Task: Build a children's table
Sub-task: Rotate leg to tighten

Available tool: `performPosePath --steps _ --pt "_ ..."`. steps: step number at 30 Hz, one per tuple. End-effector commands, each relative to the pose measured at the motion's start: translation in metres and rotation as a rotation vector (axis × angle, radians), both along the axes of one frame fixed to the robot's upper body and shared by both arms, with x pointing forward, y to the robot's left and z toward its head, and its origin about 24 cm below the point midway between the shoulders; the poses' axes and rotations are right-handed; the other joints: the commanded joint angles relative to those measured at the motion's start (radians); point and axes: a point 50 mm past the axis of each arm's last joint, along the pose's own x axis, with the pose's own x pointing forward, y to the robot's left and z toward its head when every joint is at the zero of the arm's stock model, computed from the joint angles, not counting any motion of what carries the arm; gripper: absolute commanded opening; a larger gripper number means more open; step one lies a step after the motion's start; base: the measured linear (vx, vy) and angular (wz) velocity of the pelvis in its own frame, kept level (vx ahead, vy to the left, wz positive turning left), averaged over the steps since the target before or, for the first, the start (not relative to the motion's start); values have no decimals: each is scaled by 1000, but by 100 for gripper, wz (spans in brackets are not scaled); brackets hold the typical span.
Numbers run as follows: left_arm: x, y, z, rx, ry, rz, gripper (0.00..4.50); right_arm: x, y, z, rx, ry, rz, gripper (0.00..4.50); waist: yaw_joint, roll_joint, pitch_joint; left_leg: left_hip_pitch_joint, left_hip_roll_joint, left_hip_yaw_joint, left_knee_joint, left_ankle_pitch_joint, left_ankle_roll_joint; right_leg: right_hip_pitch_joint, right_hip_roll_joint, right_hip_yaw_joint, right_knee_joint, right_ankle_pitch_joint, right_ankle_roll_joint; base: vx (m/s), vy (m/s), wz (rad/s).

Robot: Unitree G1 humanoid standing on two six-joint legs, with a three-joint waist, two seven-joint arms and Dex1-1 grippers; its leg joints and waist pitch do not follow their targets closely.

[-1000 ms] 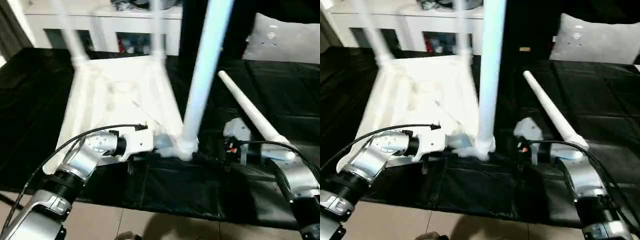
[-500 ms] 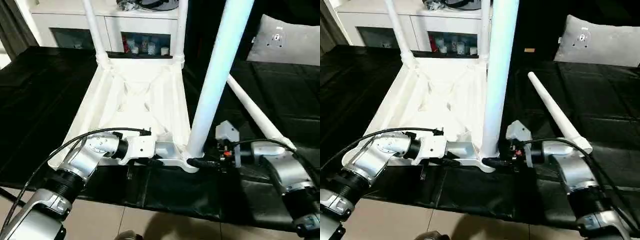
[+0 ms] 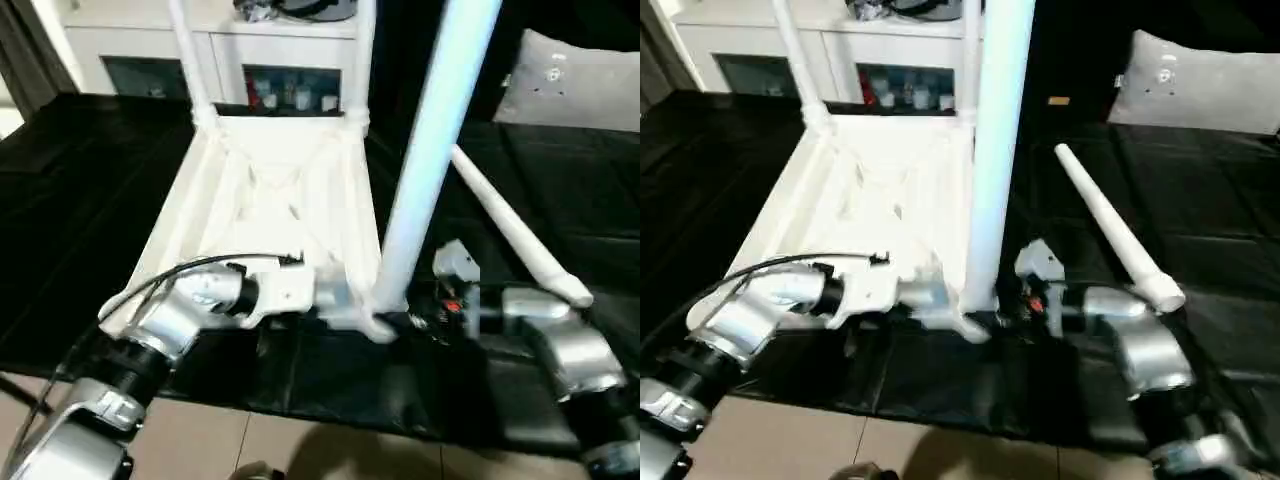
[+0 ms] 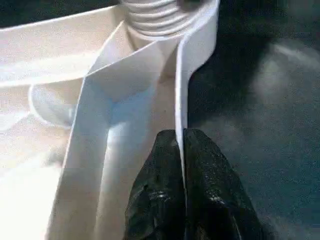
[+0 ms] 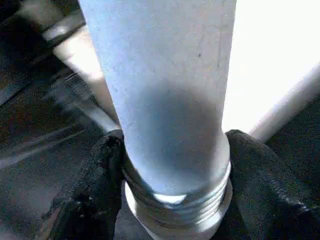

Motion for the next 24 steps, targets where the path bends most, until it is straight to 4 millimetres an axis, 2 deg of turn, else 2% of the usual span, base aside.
performPosePath --steps 1,2,3,5,6,7,8,10,12,15,17,20,23,24 --pt "0 -22 0 -68 -29 119 0 3 29 5 64 -9 -38 272 -5 -8 -51 14 69 -38 -85 -298 -16 36 -98 45 -92 -387 -190 0 0 0" --pt "1 -29 0 -88 -35 164 0 4 34 3 59 0 -88 272 -15 -7 -51 15 70 -39 -86 -302 -20 30 -94 48 -94 -378 -185 0 0 0" --pt "5 -41 0 -111 -60 264 0 8 42 -1 30 12 -189 271 -23 -10 -51 16 68 -38 -85 -309 -19 29 -92 48 -96 -373 -186 0 0 0" --pt "8 -49 0 -133 -65 320 0 12 45 -4 -6 32 -275 271 -36 -12 -51 15 62 -37 -82 -298 -16 29 -89 48 -97 -375 -184 0 0 0" --pt "9 -51 0 -136 -67 330 0 12 46 -4 -11 29 -288 271 -37 -12 -52 13 61 -37 -81 -292 -9 30 -90 49 -99 -376 -180 0 0 0" --pt "10 -55 1 -142 -73 354 0 14 49 -3 -19 21 -315 271 -38 -17 -52 12 61 -35 -80 -284 -4 29 -91 50 -101 -375 -176 0 0 0" --pt "11 -56 2 -136 -81 364 0 15 49 -2 -29 4 -325 271 -37 -13 -53 13 61 -34 -78 -273 5 28 -90 51 -101 -363 -175 0 0 0" --pt "13 -57 3 -126 -87 371 0 17 49 0 -19 -12 -341 340 -35 -14 -57 10 63 -33 -78 -248 17 30 -88 52 -98 -311 -177 0 0 0" --pt "13 -56 4 -107 -98 368 0 17 49 3 2 -24 -349 343 -32 -13 -59 7 63 -31 -75 -213 34 33 -89 52 -92 -247 -187 0 0 0" --pt "13 -50 2 -73 -115 345 0 15 45 3 -4 -47 -348 389 -32 -12 -60 5 64 -31 -74 -182 50 36 -88 50 -86 -177 -204 0 0 0" --pt "13 -46 0 -58 -117 334 0 14 40 3 -4 -62 -354 393 -32 -11 -58 6 65 -30 -76 -199 50 36 -89 51 -88 -192 -204 0 0 0" --pt "12 -41 -1 -45 -115 321 0 13 34 4 0 -84 -351 427 -34 -11 -56 6 65 -32 -78 -224 44 35 -89 50 -91 -230 -201 0 0 0" --pt "9 -30 -6 -7 -110 260 0 8 17 8 -1 -116 -309 445 -34 -15 -55 5 66 -32 -79 -236 44 37 -89 51 -94 -259 -185 0 0 0" --pt "8 -27 -7 -1 -115 238 0 7 13 8 -11 -124 -293 445 -34 -13 -56 3 66 -34 -78 -232 47 37 -90 50 -93 -253 -186 0 0 0"
